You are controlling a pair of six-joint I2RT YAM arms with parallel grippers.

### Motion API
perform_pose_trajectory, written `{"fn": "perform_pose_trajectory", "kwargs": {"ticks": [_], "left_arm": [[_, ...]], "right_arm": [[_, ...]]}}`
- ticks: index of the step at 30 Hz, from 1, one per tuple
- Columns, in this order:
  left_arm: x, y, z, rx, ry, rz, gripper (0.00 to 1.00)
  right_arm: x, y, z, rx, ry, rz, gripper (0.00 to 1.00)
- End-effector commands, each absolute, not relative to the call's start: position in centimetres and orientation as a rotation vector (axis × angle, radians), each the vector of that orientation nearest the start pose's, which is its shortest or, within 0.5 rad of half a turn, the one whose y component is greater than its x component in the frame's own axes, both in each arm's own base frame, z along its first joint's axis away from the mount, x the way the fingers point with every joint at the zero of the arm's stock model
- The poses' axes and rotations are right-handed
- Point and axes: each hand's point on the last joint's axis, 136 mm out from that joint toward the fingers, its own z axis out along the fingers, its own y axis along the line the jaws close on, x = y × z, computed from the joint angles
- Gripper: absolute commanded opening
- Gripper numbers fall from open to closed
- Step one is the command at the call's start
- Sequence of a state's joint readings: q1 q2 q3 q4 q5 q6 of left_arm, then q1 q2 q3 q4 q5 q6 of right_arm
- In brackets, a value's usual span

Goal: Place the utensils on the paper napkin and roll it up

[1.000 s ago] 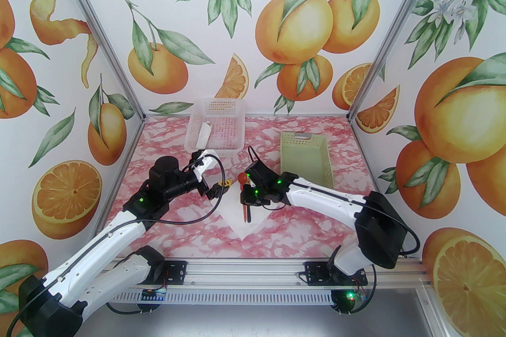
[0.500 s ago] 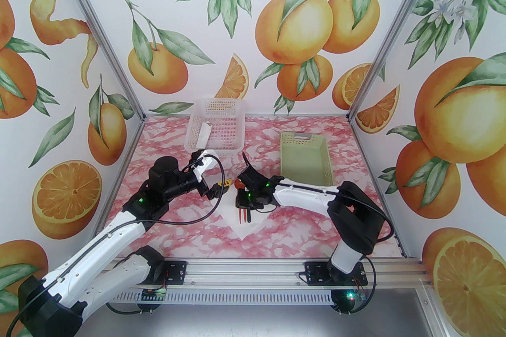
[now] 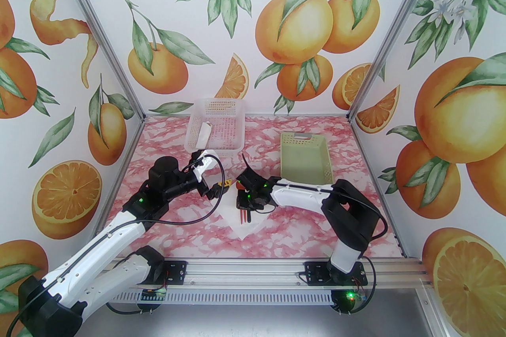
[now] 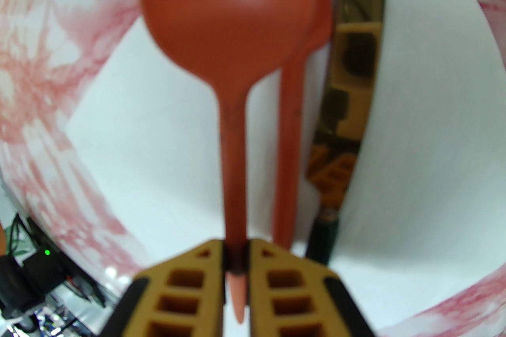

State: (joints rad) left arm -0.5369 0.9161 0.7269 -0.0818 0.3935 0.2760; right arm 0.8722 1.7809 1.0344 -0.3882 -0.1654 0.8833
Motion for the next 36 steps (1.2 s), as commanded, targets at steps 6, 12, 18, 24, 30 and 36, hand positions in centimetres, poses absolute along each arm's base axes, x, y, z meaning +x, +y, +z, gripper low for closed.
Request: {"fn": "perform_pose_trajectory", "kwargs": {"ticks": [6, 12, 18, 24, 30, 36], "left_arm": [[25.1, -22.8, 27.9, 0.997, 1.533, -0.534, 1.00], [25.1, -22.9, 27.7, 1.001, 1.537, -0.537, 1.00], [25.0, -22.9, 27.8, 1.002, 1.534, -0.535, 1.00], [25.0, -22.7, 28.0, 0.995, 1.526, -0.526, 1.00], [24.9, -22.6, 28.2, 0.995, 1.488, -0.504, 1.00], [24.0, -22.4, 28.4, 1.012, 1.338, -0.463, 1.00]], "right_arm": [[24.3, 33.0, 2.8, -0.026, 2.893, 0.635, 0.18], [24.2, 33.0, 2.9, -0.028, 2.892, 0.637, 0.21], [24.3, 32.9, 3.5, -0.026, 2.881, 0.642, 0.21], [24.7, 33.1, 6.2, -0.043, 2.809, 0.695, 0.25], [25.7, 31.9, 10.3, -0.078, 2.683, 0.696, 0.32], [27.0, 28.3, 12.9, -0.044, 2.575, 0.668, 0.39]]}}
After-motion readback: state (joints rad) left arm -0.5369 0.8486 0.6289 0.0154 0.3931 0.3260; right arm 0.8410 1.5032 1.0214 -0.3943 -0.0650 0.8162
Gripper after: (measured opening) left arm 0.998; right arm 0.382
